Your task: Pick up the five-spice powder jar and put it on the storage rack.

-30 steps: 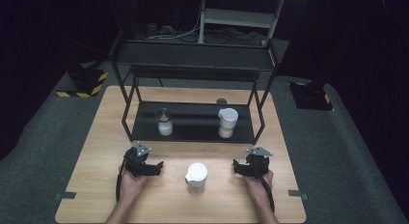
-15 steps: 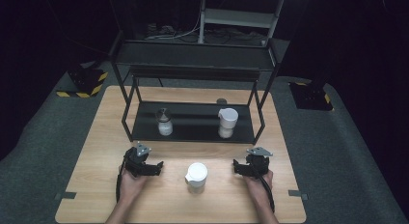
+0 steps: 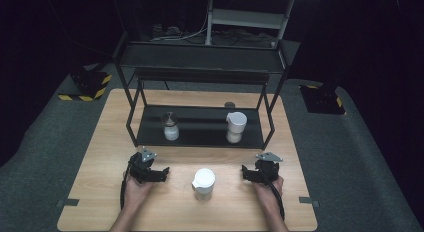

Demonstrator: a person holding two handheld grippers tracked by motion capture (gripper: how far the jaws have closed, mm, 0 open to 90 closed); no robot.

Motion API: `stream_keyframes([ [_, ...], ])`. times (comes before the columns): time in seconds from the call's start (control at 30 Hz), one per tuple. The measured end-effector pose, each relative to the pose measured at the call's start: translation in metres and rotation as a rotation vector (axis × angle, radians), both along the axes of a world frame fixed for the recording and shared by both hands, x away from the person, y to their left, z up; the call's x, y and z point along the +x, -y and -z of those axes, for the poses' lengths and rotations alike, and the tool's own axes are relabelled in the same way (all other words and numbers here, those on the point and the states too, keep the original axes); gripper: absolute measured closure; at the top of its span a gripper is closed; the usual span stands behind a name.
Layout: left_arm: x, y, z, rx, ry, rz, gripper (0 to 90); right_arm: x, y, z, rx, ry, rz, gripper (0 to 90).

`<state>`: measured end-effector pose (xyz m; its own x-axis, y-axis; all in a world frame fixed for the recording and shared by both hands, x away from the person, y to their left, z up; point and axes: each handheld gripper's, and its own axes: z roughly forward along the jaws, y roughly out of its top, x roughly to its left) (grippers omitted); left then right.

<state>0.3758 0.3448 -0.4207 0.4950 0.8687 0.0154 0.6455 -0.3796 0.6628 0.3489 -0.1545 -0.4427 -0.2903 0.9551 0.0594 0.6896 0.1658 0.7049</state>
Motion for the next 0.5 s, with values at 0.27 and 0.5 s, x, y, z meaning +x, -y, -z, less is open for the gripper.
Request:
stream_keyframes([
  [0.27,0.0000,0.0000,0.0000,0.000,0.000,0.000,3.6,0.0005,0.0003,-0.0003,0.002,-0.004,-0.003,10.4],
  [0.5,0.0000,0.0001,0.0000,0.000,0.001,0.000,3.6,0.0011,-0.0001,-0.0008,-0.002,-0.008,-0.010,8.3],
])
